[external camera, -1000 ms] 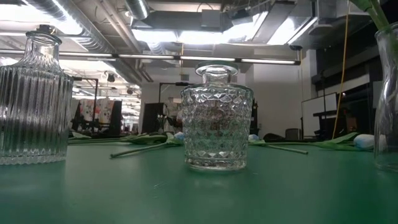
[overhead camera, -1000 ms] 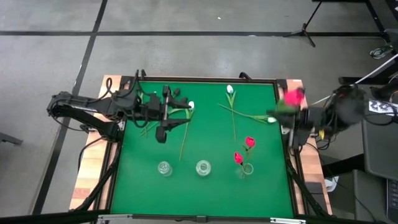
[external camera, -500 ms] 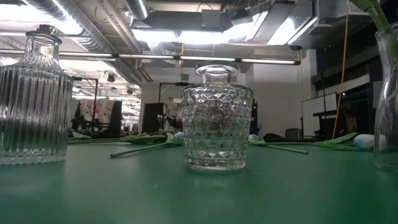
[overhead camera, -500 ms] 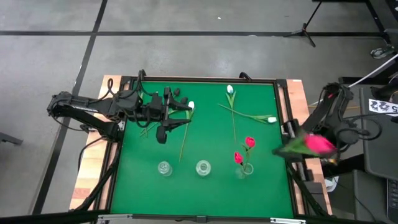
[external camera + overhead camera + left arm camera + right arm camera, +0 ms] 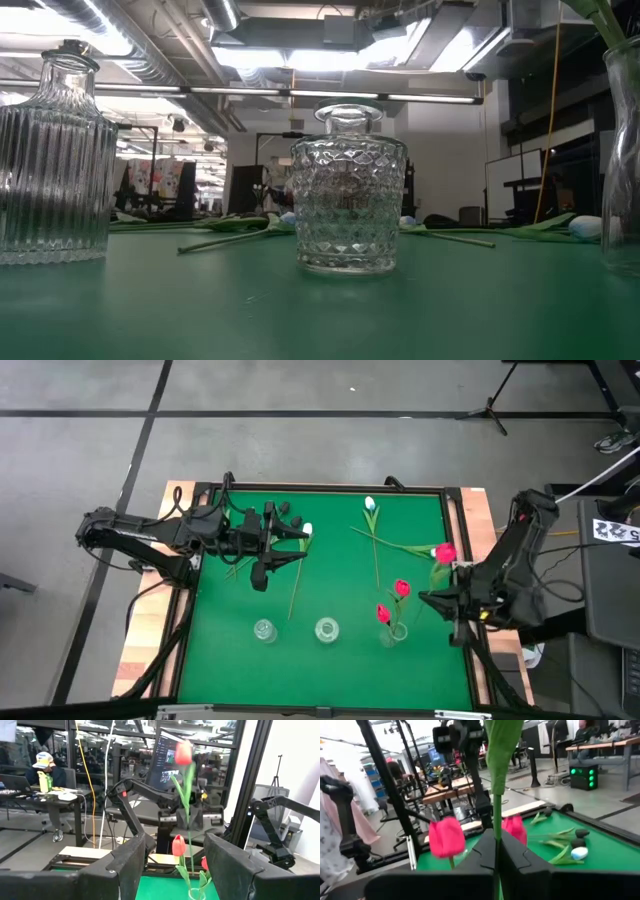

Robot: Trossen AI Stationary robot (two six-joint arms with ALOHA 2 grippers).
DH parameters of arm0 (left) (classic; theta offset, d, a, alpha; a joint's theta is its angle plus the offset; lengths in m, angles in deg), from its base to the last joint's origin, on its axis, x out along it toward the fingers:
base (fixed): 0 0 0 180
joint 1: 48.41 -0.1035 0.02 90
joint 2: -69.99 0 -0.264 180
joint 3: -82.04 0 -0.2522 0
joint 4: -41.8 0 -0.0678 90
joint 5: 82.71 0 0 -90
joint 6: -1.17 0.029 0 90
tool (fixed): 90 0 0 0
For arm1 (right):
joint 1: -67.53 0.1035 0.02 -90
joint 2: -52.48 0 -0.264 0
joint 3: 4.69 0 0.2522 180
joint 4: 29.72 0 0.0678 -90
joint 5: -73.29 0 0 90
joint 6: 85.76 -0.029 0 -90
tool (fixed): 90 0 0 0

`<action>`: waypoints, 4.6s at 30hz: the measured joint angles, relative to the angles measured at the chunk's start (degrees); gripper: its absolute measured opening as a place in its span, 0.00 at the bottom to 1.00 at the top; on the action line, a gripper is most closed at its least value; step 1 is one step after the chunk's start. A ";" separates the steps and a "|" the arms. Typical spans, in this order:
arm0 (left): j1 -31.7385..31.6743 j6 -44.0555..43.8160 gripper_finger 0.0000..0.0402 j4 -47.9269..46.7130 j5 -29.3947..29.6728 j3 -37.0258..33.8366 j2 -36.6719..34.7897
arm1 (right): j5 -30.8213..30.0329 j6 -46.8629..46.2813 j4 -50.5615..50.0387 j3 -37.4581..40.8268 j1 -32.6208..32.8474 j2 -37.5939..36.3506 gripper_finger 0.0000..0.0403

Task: Sort flowers into vase by color
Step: Put the pink tulip into the transparent vase, then put the top center white tulip into the middle transparent vase

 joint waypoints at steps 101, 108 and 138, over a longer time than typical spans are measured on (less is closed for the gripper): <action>-0.46 -13.43 0.50 -20.48 18.19 -0.02 0.18 | 16.58 15.07 43.75 20.41 -4.24 13.57 0.57; -3.46 -26.34 0.50 -31.19 24.96 -0.02 3.73 | 15.97 15.38 45.33 20.41 -4.24 13.57 0.56; -9.00 -53.90 0.50 -36.61 30.63 -2.73 36.39 | 14.42 15.01 47.15 20.39 -4.24 13.55 0.56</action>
